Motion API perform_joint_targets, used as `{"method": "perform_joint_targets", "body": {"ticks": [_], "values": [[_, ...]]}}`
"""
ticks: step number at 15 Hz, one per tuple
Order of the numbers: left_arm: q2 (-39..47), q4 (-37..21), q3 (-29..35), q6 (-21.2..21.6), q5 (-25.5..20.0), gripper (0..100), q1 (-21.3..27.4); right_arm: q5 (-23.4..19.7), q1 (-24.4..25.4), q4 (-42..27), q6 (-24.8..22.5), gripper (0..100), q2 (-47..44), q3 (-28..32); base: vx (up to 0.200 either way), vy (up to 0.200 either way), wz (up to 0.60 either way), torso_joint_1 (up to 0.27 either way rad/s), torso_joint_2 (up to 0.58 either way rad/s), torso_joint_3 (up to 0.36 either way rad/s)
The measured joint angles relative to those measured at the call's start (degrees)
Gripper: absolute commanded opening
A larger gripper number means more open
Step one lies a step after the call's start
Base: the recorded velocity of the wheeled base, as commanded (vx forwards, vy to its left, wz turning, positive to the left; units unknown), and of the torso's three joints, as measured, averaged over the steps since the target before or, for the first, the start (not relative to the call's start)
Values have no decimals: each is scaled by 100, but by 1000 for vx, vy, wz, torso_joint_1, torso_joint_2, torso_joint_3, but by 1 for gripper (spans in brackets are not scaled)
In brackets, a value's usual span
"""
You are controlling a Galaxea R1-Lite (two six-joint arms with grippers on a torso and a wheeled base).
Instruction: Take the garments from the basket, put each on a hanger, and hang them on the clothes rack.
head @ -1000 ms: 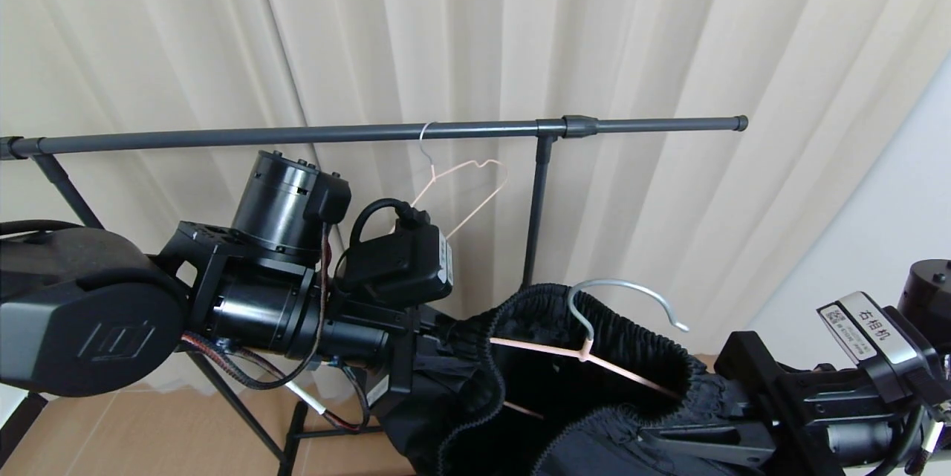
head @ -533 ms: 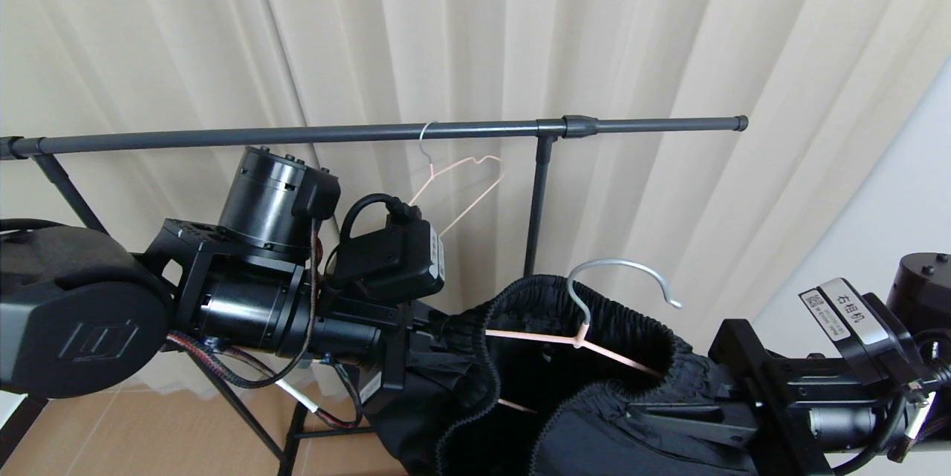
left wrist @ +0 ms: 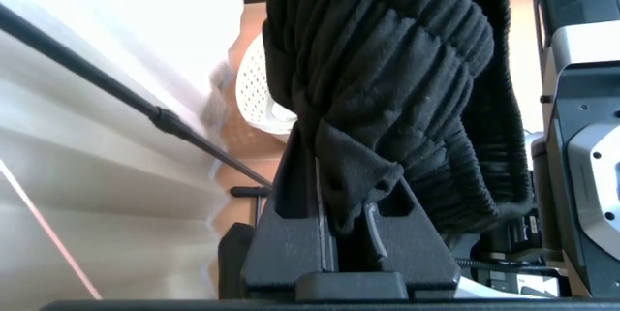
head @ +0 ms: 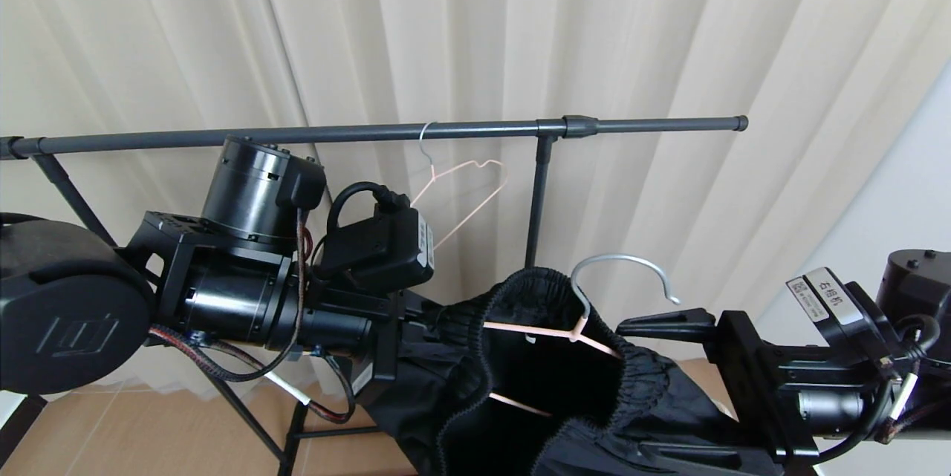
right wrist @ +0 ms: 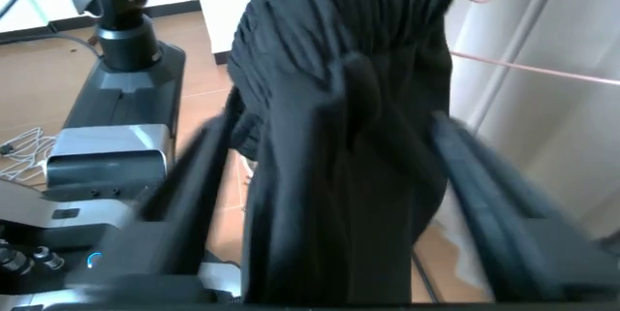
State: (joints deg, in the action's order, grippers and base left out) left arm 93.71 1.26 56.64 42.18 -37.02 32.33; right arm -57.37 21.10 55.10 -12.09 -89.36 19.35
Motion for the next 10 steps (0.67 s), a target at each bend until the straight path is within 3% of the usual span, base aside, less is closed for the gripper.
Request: {"method": "perform_joint_targets", "body": {"ticks": [10], "values": [[-138,5,-5,-6,51,0,-424,-266,-474,0,22,100,149,68,0,0,0,0,0,0]]}}
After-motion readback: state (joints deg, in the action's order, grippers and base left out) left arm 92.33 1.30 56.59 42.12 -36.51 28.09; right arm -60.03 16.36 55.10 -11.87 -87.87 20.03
